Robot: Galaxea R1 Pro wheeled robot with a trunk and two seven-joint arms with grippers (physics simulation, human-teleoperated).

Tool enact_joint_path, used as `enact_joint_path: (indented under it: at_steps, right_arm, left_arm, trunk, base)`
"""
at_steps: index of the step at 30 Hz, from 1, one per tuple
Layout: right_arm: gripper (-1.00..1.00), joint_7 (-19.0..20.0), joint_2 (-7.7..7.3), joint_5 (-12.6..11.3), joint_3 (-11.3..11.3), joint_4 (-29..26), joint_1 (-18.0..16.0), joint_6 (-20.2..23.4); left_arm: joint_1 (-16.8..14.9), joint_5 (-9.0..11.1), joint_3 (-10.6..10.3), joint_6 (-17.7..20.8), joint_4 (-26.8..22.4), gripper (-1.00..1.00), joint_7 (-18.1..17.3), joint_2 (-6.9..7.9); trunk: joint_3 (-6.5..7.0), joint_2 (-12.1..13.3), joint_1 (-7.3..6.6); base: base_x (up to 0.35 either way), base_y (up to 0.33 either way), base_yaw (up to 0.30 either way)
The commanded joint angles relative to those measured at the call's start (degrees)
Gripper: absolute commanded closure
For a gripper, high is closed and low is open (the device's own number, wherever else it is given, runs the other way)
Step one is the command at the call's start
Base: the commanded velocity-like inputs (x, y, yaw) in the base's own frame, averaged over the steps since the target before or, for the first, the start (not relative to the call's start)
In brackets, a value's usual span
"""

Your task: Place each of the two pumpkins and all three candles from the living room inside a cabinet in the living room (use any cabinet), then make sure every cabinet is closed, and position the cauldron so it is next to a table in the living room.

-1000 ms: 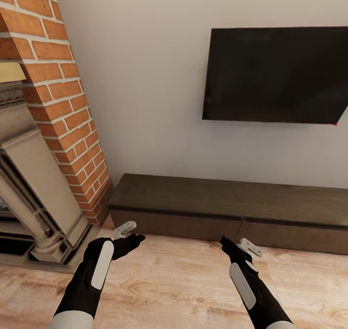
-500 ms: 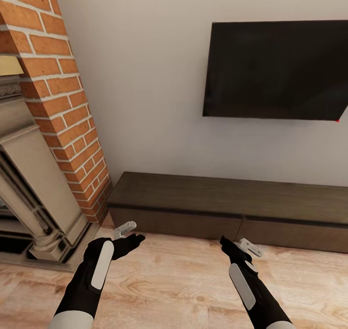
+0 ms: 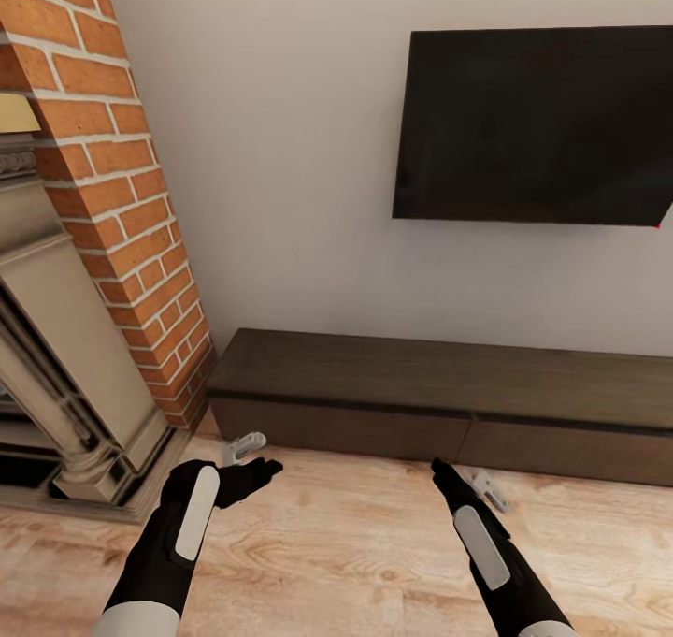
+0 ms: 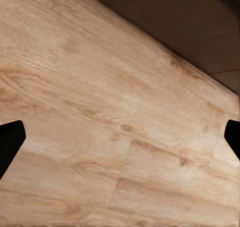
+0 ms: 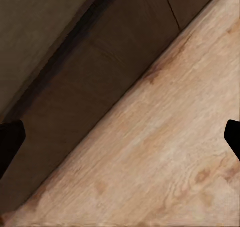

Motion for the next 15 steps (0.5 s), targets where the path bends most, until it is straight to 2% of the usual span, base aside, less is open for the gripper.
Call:
enact_joint_path:
  at_steps: [1, 7, 10, 15]
  right_arm:
    - [-1.00, 2.1, -0.11, -1.5, -0.2, -0.1, 0.0, 0.2]
    - [-1.00, 21.3, -0.59, -8.9, -0.6, 2.3, 2.8, 0.4]
    - [-1.00, 24.4, -0.62, -9.8, -1.2, 3.9, 3.2, 0.4]
    - [-1.00, 25.5, -0.57, -10.4, -1.5, 5.0, 3.9, 0.3]
  left_arm:
    - [0.0, 0.6, 0.1, 1.0, -0.1, -1.00, 0.5, -0.04]
    - [0.0, 0.7, 0.1, 4.7, -0.5, -1.00, 0.4, 0.01]
    - [0.0, 0.7, 0.1, 5.7, -0.7, -1.00, 0.4, 0.03]
    - [0.0, 0.8, 0.1, 6.5, -0.7, -1.00, -0.8, 0.06]
  trunk:
    - [-0.24, -0.4, 0.22]
    - [-1.32, -2.9, 1.54]
    - [-1.85, -4.1, 2.20]
    - [-2.75, -6.1, 3.30]
  base:
    - [0.000, 0.000, 0.000]
    - [0.000, 0.000, 0.000]
    - [0.000, 0.000, 0.000]
    - [0.000, 0.000, 0.000]
